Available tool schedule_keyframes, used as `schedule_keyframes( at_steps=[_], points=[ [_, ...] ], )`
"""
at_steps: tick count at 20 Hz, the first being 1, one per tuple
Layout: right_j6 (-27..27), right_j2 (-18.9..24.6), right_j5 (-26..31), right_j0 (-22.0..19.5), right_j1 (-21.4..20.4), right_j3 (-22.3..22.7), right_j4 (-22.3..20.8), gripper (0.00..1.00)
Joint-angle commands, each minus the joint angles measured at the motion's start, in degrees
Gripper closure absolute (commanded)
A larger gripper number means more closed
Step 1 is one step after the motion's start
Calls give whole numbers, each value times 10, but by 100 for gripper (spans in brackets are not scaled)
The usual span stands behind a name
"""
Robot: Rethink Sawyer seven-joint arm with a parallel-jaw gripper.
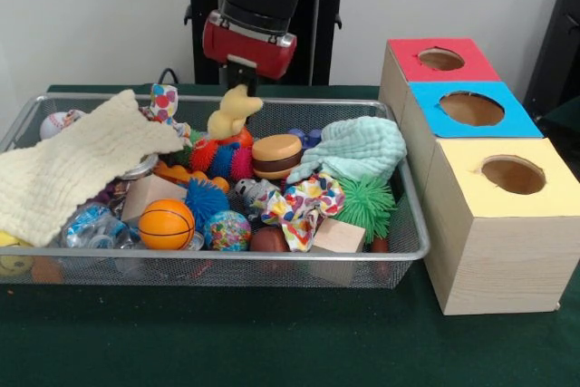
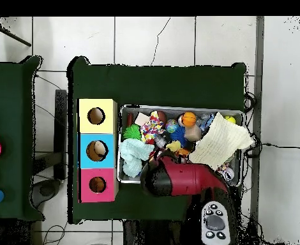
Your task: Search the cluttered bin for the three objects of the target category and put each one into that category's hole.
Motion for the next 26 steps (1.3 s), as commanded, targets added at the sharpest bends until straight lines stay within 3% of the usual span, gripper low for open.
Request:
schedule_keyframes(
  at_steps=[1,4,11,26],
  points=[
    [80,76,75,-55,-23,111,80,100],
    [79,80,84,-44,-48,127,101,100],
    [119,36,107,26,-105,161,144,100],
    [178,-36,121,164,-150,223,250,100]
  ],
)
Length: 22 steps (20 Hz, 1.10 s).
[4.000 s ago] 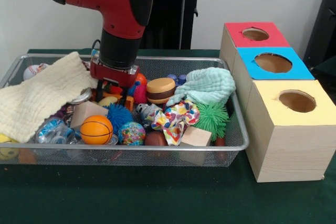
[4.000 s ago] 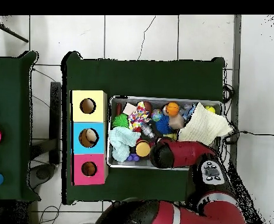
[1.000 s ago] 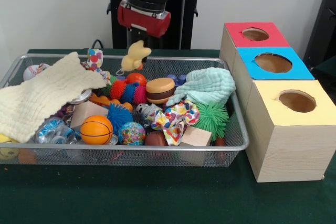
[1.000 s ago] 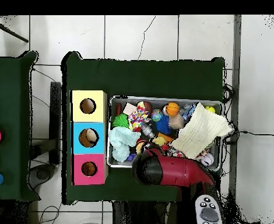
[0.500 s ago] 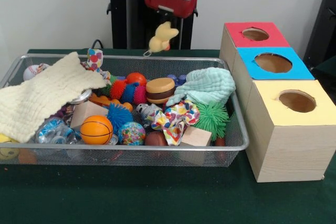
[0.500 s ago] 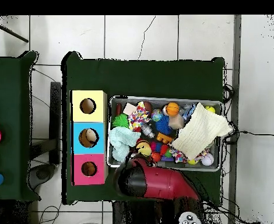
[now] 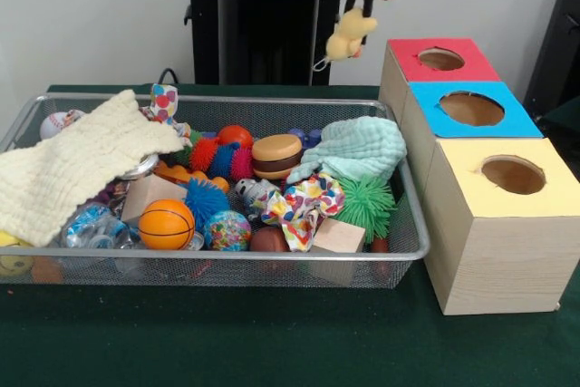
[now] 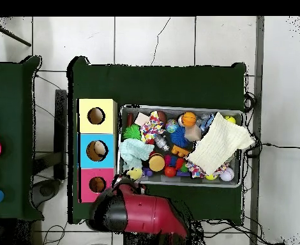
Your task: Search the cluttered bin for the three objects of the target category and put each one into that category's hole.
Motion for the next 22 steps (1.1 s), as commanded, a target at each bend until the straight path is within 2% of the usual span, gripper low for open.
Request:
schedule_keyframes(
  at_steps=[1,5,8,12,17,22],
  points=[
    [185,-34,61,52,-21,63,70,100],
    [202,-60,58,96,-26,76,92,100],
    [204,-61,42,110,-22,90,112,100],
    [213,-45,9,124,-13,114,148,100],
    [259,-60,7,186,-7,119,188,100],
    [267,-39,-15,197,6,129,230,100]
  ],
)
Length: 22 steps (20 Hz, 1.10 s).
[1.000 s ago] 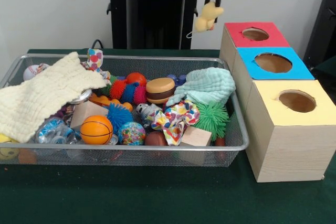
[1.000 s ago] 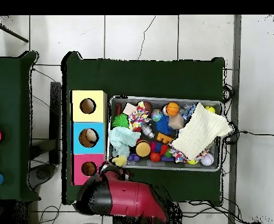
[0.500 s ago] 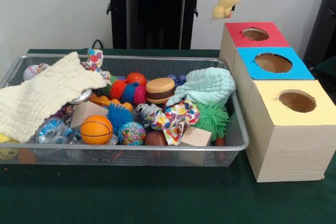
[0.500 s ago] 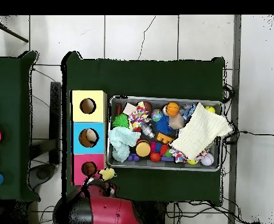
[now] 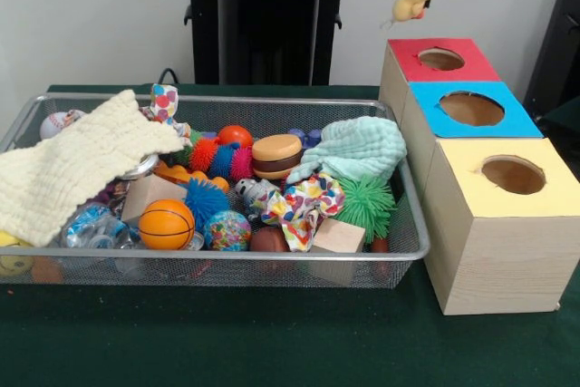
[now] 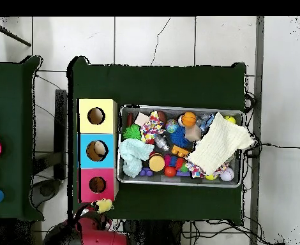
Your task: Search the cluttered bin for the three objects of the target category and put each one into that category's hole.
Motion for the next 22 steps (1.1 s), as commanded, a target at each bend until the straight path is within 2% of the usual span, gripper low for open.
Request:
schedule_keyframes(
  at_steps=[1,8,12,17,20,22],
  points=[
    [193,24,-28,12,37,30,76,100],
    [211,37,-36,36,61,20,118,100],
    [211,71,-78,22,74,42,143,100],
    [223,99,-120,27,94,51,171,100],
    [218,89,-108,38,96,39,182,100],
    [212,69,-76,49,91,23,185,100]
  ],
)
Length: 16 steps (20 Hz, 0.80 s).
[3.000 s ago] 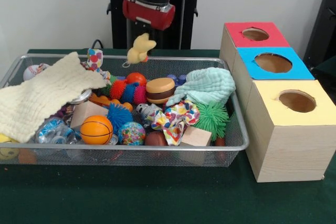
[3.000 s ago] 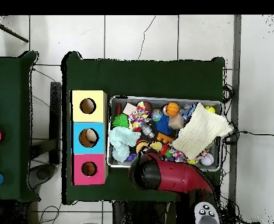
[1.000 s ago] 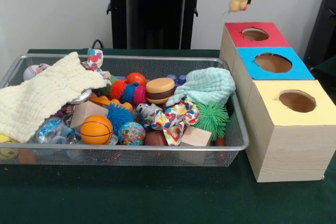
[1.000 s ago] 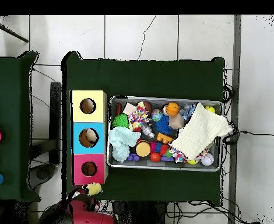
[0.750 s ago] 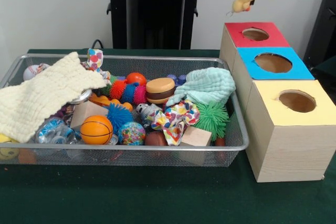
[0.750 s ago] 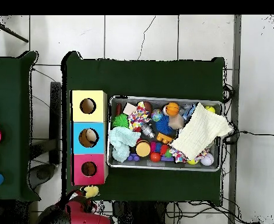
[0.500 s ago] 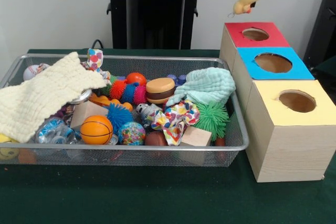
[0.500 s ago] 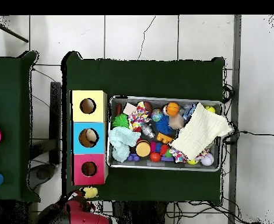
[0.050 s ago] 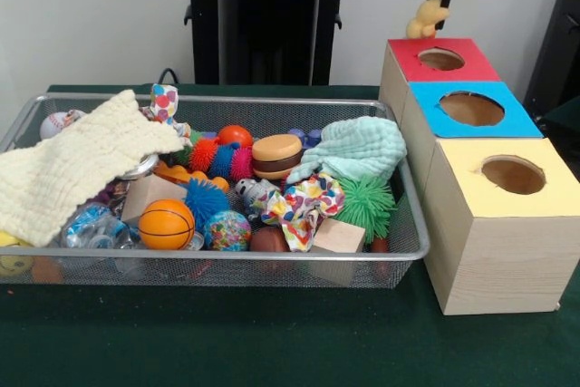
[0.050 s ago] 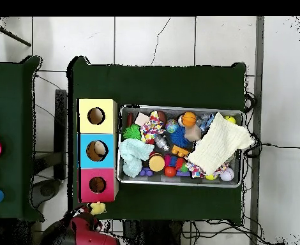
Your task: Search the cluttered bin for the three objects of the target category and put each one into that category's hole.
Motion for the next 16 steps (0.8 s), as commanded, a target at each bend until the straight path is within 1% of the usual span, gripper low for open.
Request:
schedule_keyframes(
  at_steps=[1,5,8,10,12,13,16],
  points=[
    [164,23,18,17,21,-20,51,100],
    [155,20,48,11,15,-39,59,100],
    [148,21,56,7,18,-50,62,100],
    [141,25,49,2,24,-53,64,100],
    [138,13,61,6,29,-64,59,100],
    [140,-4,77,15,34,-77,52,100],
    [129,-9,90,8,33,-86,44,100]
  ],
)
